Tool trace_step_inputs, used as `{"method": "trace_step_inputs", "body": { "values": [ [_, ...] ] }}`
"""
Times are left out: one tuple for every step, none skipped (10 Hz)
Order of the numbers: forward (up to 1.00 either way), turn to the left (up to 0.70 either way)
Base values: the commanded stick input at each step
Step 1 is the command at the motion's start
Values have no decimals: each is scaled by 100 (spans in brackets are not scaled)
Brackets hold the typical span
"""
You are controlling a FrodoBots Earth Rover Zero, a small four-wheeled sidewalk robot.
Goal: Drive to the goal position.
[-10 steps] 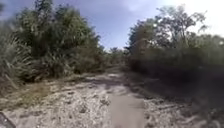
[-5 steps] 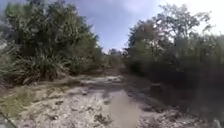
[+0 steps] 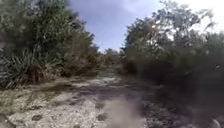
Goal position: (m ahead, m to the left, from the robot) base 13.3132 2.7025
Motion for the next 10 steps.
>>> {"method": "trace_step_inputs", "body": {
  "values": [
    [70, 0],
    [70, 0],
    [70, 0],
    [70, 0],
    [70, 0],
    [70, 0],
    [70, 0],
    [70, 0],
    [70, 0],
    [70, 0]
  ]
}}
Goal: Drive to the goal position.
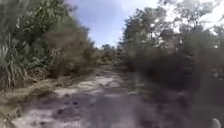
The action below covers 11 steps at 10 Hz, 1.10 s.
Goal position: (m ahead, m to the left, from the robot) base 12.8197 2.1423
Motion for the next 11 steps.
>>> {"method": "trace_step_inputs", "body": {
  "values": [
    [70, 0],
    [70, 25],
    [70, 35],
    [70, 35],
    [70, 35],
    [70, 14],
    [70, 0],
    [70, 0],
    [70, 0],
    [70, 0],
    [70, 0]
  ]
}}
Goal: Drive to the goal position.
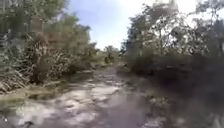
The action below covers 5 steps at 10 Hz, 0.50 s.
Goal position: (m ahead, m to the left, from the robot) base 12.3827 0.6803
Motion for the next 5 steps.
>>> {"method": "trace_step_inputs", "body": {
  "values": [
    [70, 0],
    [70, 0],
    [70, 0],
    [70, 0],
    [70, 0]
  ]
}}
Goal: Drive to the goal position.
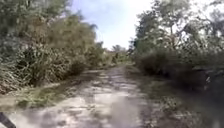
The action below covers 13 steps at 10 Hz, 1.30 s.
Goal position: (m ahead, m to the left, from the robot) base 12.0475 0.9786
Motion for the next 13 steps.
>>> {"method": "trace_step_inputs", "body": {
  "values": [
    [70, 0],
    [70, 0],
    [70, 0],
    [70, 0],
    [70, 0],
    [70, 0],
    [70, 0],
    [70, 0],
    [70, 0],
    [70, 0],
    [70, 0],
    [70, 0],
    [70, 0]
  ]
}}
